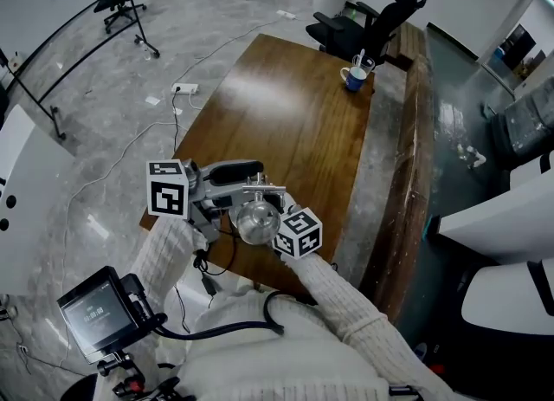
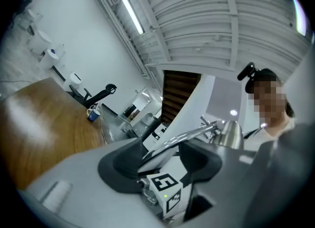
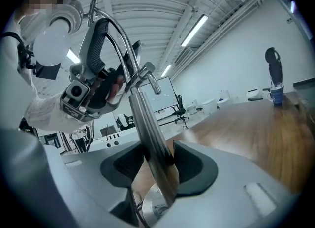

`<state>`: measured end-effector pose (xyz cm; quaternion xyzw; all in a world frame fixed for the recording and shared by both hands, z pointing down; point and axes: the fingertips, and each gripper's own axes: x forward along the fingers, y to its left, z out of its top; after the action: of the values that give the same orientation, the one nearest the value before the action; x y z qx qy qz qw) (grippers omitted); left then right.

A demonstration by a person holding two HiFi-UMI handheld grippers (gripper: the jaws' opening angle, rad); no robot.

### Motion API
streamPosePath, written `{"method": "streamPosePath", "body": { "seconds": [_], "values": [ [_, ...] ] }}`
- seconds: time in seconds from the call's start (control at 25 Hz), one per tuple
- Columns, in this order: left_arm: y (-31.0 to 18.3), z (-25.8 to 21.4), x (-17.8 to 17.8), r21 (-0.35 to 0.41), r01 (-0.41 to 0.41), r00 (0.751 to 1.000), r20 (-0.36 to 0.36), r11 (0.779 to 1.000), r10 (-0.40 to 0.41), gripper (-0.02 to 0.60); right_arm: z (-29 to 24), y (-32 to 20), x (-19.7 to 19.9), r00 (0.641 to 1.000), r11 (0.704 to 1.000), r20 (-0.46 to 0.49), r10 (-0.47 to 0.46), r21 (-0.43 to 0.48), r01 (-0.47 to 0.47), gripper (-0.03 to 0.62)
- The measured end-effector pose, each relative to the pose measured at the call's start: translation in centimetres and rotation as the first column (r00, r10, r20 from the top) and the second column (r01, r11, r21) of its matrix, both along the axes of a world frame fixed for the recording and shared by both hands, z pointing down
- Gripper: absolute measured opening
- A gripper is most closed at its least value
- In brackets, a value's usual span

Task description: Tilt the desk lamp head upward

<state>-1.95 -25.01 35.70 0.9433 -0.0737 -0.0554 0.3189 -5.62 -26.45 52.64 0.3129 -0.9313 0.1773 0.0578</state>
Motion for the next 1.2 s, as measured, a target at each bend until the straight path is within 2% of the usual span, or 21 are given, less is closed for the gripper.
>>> {"method": "streamPosePath", "body": {
  "seconds": [0.28,0.48,0.64,0.88,0.92,1.0,1.04,1.12,1.2],
  "values": [
    [-1.4,0.3,-0.2,-0.109,0.036,0.999,-0.03,0.993,-0.039,0.238,0.2,-0.2,0.1,1.0,1.0,0.006,0.022,0.002,-0.022,0.173],
    [-1.6,0.4,0.0,-0.133,0.043,0.998,-0.037,0.99,-0.048,0.239,0.4,-0.2,0.3,1.0,1.0,0.003,0.02,0.01,-0.02,0.173],
    [-0.9,0.4,0.3,-0.085,0.033,0.999,-0.027,0.996,-0.035,0.239,0.5,0.0,0.3,1.0,1.0,-0.005,-0.005,0.025,0.005,0.173],
    [-0.8,0.1,0.2,0.0,0.07,0.997,-0.03,0.998,-0.07,0.232,0.6,0.0,0.3,0.997,0.998,-0.047,-0.053,0.034,0.054,0.181],
    [-0.8,0.1,-0.1,0.012,0.08,0.996,-0.038,0.997,-0.079,0.27,0.8,0.0,0.3,0.997,0.998,-0.053,-0.058,0.025,0.06,0.192],
    [-0.9,0.2,-0.7,0.025,0.1,0.994,-0.053,0.995,-0.098,0.285,1.2,0.0,0.6,0.997,0.998,-0.053,-0.061,0.006,0.061,0.26],
    [-0.8,0.2,-0.9,0.027,0.106,0.993,-0.058,0.994,-0.104,0.285,1.2,-0.1,0.9,0.998,0.999,-0.046,-0.053,0.004,0.053,0.273],
    [-0.6,0.4,-1.4,0.043,0.116,0.993,-0.035,0.992,-0.114,0.285,0.4,-0.3,1.6,0.999,0.999,-0.025,-0.027,0.022,0.028,0.275],
    [-0.4,1.3,-2.0,0.084,0.144,0.988,0.038,0.986,-0.148,0.285,-0.5,-0.4,2.4,1.0,0.999,-0.005,-0.007,0.048,0.007,0.275]
  ]
}}
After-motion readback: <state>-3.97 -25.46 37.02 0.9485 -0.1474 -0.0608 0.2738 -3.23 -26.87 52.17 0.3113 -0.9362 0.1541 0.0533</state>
